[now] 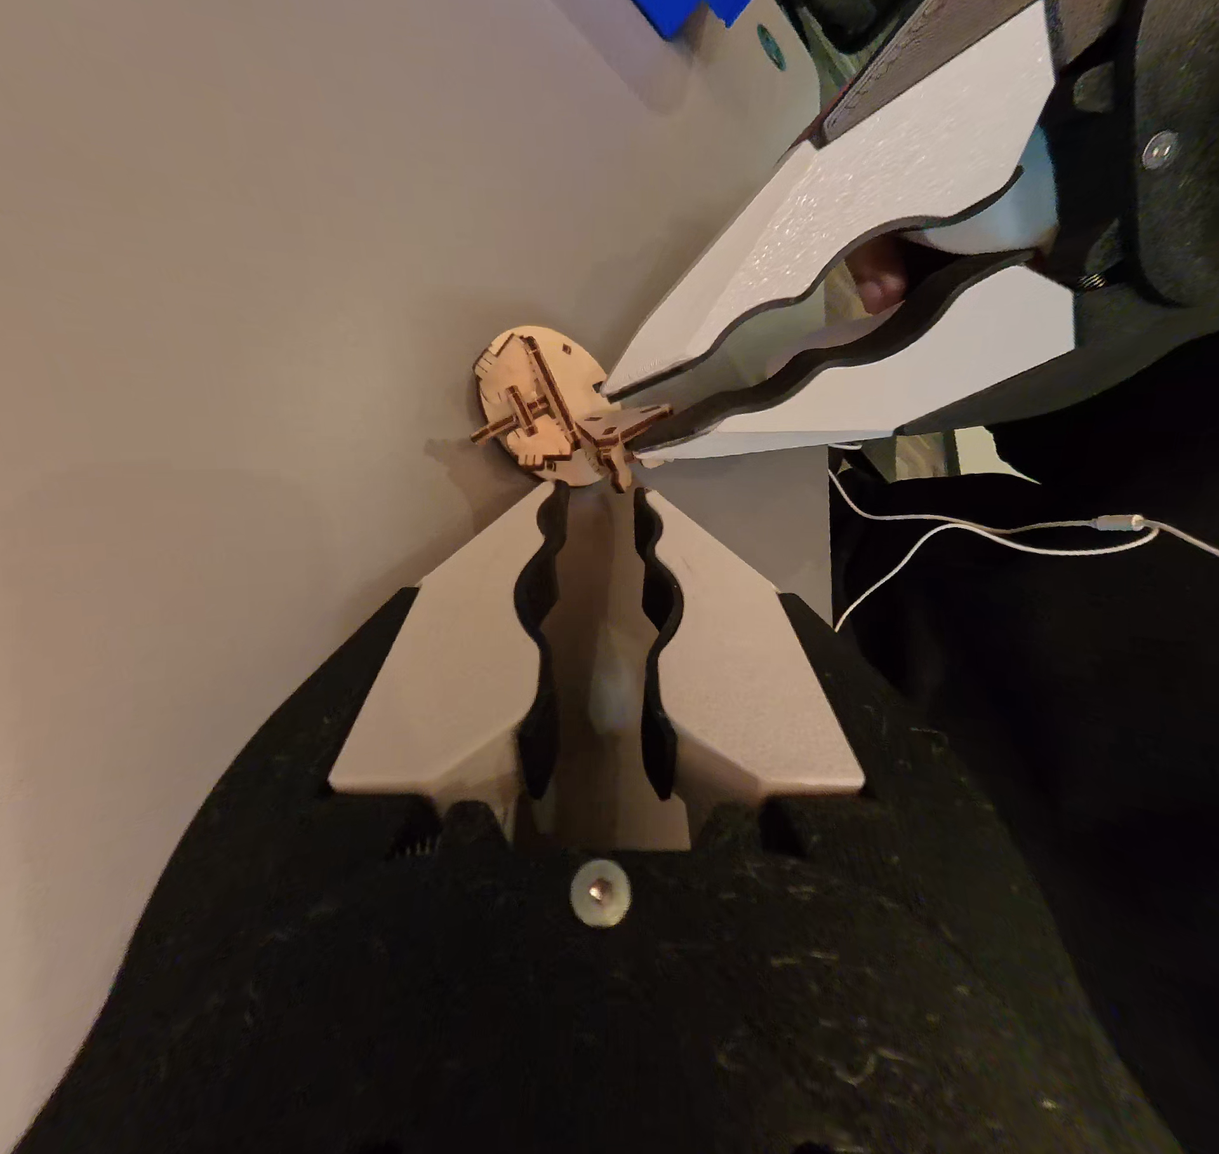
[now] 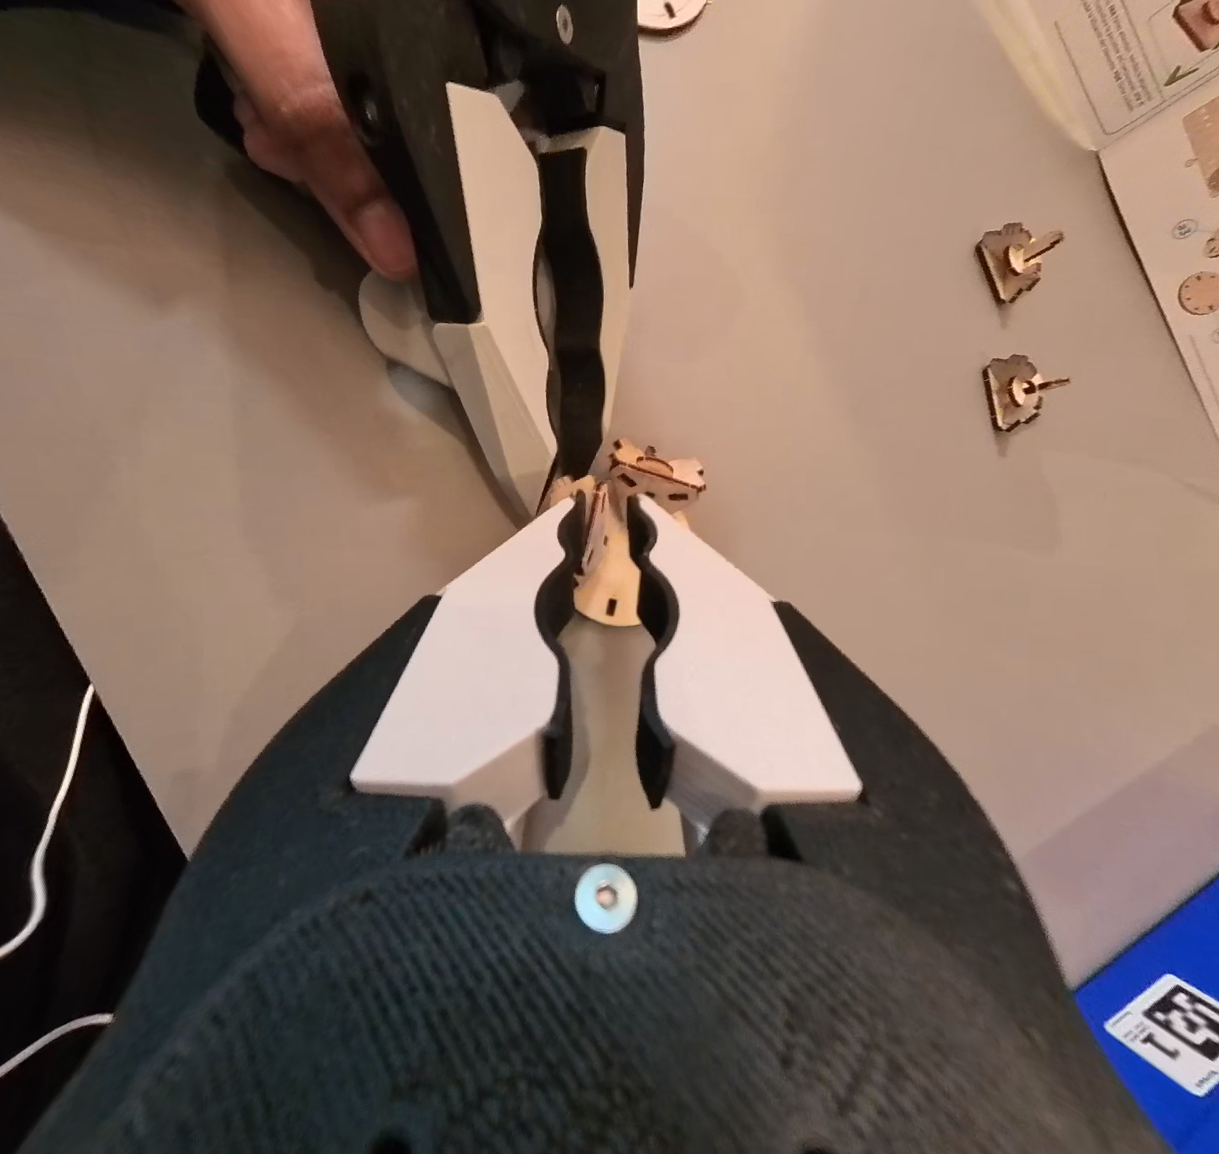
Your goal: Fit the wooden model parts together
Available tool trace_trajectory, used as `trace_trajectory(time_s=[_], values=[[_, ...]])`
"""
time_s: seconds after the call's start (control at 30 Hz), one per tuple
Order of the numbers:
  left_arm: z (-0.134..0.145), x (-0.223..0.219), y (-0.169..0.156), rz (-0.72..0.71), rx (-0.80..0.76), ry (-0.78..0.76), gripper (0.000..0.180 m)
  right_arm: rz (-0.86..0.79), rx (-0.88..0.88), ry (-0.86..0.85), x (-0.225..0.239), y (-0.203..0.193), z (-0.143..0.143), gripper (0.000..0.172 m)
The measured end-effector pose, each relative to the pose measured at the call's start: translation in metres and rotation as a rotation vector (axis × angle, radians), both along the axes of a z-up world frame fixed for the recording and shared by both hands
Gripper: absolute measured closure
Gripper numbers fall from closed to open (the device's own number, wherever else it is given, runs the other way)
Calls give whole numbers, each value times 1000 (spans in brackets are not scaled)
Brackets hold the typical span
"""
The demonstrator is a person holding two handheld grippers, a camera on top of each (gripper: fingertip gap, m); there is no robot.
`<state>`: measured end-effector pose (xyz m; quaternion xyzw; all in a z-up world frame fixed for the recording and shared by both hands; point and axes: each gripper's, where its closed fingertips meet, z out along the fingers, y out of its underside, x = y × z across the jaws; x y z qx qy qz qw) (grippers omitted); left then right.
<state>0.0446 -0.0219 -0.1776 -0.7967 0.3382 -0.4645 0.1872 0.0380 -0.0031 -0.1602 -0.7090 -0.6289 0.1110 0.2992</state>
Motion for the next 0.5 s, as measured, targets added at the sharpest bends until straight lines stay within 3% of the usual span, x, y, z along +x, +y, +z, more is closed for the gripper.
trace_trajectory(time_s=[0.2, 0.33, 0.5], values=[[0, 0, 1, 6, 2, -1, 162, -2, -37, 70, -4, -2, 12, 161], [0, 0, 1, 4, 0, 0, 163, 48, 25, 98, -7, -6, 17, 172], [0, 0, 1, 5, -3, 0, 164, 49, 84, 11, 2, -3, 3, 172]])
